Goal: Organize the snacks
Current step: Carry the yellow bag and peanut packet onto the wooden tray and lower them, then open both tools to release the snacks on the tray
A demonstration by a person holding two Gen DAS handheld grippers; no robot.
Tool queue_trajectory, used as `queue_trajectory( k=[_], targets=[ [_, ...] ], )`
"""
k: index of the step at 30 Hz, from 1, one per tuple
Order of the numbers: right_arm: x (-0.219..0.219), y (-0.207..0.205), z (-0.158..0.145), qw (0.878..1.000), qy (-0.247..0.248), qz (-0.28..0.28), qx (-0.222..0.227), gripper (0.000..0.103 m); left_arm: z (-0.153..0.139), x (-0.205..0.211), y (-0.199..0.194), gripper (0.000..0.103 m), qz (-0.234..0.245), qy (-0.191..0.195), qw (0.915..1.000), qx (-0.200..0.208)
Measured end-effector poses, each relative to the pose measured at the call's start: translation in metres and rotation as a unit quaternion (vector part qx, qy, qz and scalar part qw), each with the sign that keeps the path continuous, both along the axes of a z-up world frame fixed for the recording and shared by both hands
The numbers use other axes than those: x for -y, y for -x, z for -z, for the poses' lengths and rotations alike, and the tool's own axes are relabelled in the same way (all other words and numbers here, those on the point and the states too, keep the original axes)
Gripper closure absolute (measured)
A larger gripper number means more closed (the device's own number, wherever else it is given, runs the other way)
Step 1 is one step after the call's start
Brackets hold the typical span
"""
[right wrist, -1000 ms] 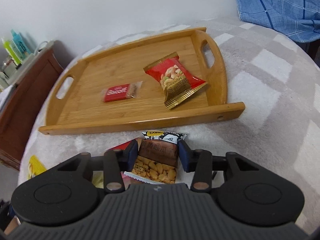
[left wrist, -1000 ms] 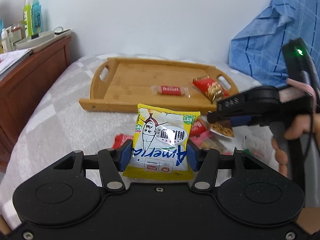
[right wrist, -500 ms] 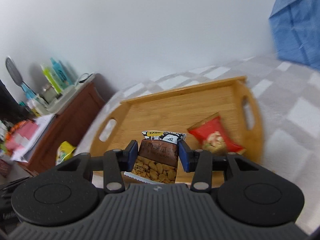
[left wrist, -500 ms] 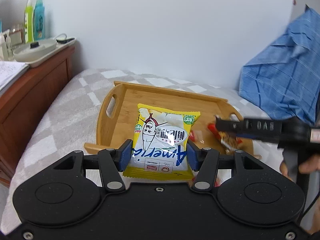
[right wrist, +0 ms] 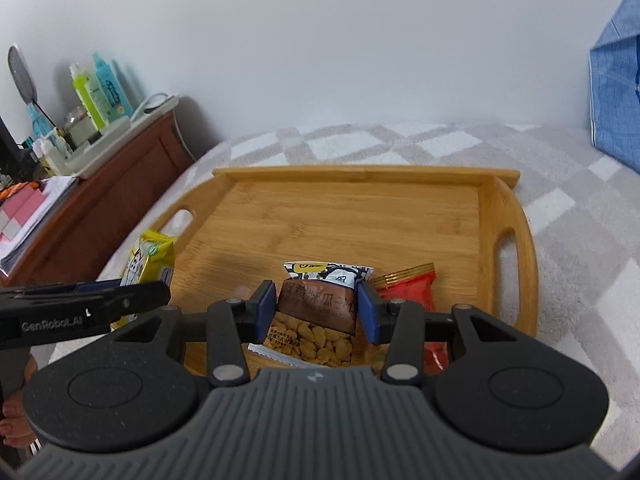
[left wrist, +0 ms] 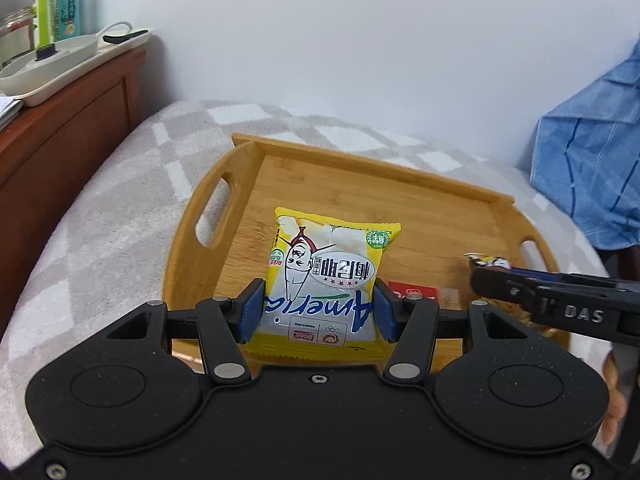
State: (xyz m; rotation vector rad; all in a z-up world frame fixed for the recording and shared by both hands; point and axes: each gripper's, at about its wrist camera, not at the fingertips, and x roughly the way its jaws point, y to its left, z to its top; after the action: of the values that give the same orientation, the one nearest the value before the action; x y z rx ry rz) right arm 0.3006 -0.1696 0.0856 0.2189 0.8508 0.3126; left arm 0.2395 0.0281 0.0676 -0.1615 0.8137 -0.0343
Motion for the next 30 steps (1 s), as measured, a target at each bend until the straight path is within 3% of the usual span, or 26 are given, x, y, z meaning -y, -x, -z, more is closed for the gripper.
queue_trajectory(
  k=[6, 12, 25, 28, 30],
  targets=[
    [0.010, -0.003, 0.006, 0.999, 0.027, 0.024, 0.001, 0.056, 0.015, 0.009, -0.019, 0.050, -0.002, -0.016, 0.9998, -0.013],
    [0.012, -0.005, 0.012, 0.999, 0.017, 0.026, -0.014, 0.063, 0.023, 0.017, -0.030, 0.050, -0.001, -0.030, 0.9994, -0.015],
    [0.016, -0.003, 0.015, 0.999, -0.013, 0.039, -0.023, 0.063, 0.031, 0.023, -0.038, 0.049, 0.000, -0.044, 0.9988, -0.021],
    [0.018, 0.000, 0.013, 0.999, -0.021, 0.046, -0.021, 0.063, 0.032, 0.025, -0.039, 0.042, 0.004, -0.053, 0.9984, -0.020],
    [0.020, 0.003, 0.011, 0.998, -0.024, 0.052, -0.017, 0.063, 0.030, 0.025, -0.038, 0.025, -0.001, -0.057, 0.9982, -0.017]
  ],
)
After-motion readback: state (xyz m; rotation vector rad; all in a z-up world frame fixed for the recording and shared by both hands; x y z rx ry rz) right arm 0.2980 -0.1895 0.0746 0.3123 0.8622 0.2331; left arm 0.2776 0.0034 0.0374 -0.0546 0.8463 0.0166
